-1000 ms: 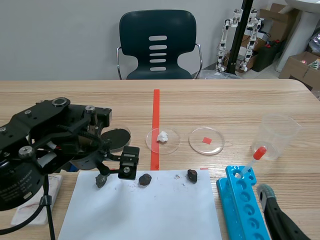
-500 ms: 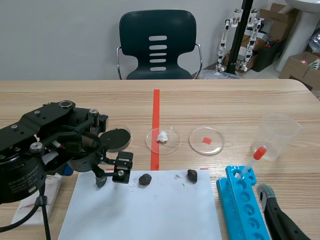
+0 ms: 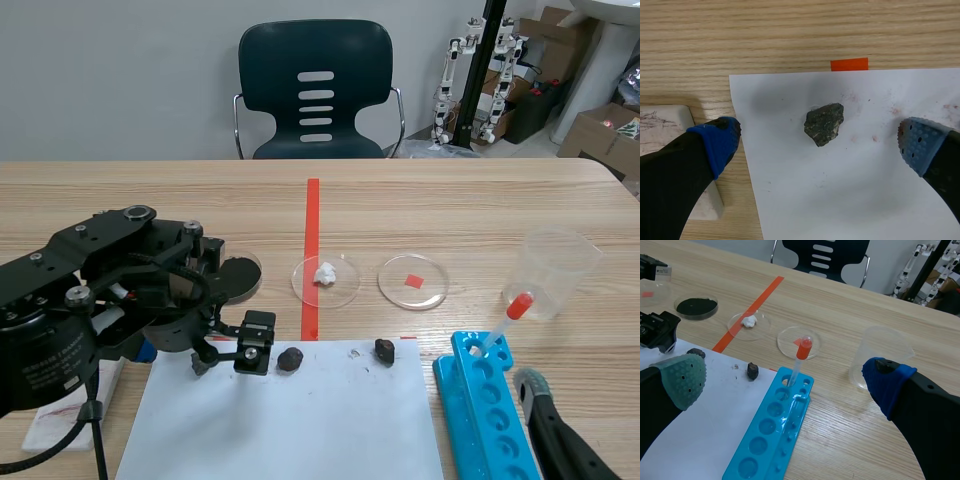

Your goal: Pick up the left mineral with the left hand

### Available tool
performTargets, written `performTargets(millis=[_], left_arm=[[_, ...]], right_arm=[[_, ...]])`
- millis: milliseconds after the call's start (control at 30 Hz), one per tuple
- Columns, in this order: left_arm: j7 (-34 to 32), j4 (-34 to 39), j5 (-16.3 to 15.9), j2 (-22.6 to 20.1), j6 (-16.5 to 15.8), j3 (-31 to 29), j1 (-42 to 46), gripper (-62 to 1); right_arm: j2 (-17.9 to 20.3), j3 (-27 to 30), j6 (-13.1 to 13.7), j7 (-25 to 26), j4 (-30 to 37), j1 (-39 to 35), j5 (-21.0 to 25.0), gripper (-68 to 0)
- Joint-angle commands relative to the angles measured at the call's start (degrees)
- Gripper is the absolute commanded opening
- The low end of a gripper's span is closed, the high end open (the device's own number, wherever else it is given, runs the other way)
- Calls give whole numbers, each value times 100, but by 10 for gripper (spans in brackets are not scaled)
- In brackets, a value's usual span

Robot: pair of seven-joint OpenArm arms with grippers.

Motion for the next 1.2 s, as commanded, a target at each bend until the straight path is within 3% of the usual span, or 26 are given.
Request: performTargets(millis=[0, 33, 533, 667, 967, 1167], left_arm=[[9, 61, 4, 33, 4, 2, -46, 14], [9, 61, 4, 31, 4, 2, -46, 14], [-87, 59, -251, 31, 44, 0, -33, -316], [-348, 59, -533, 31, 76, 0, -33, -366], [-350, 59, -538, 31, 76, 0, -33, -492], [-358, 59, -535, 31, 74, 0, -33, -497]], right_arm=[[0, 37, -20, 83, 81, 35, 57, 4], [0, 37, -20, 83, 81, 35, 57, 4], [0, 37, -20, 83, 81, 35, 57, 4], [0, 37, -20, 83, 81, 35, 57, 4], [0, 37, -20, 83, 81, 35, 57, 4], [0, 37, -20, 83, 81, 35, 57, 4]])
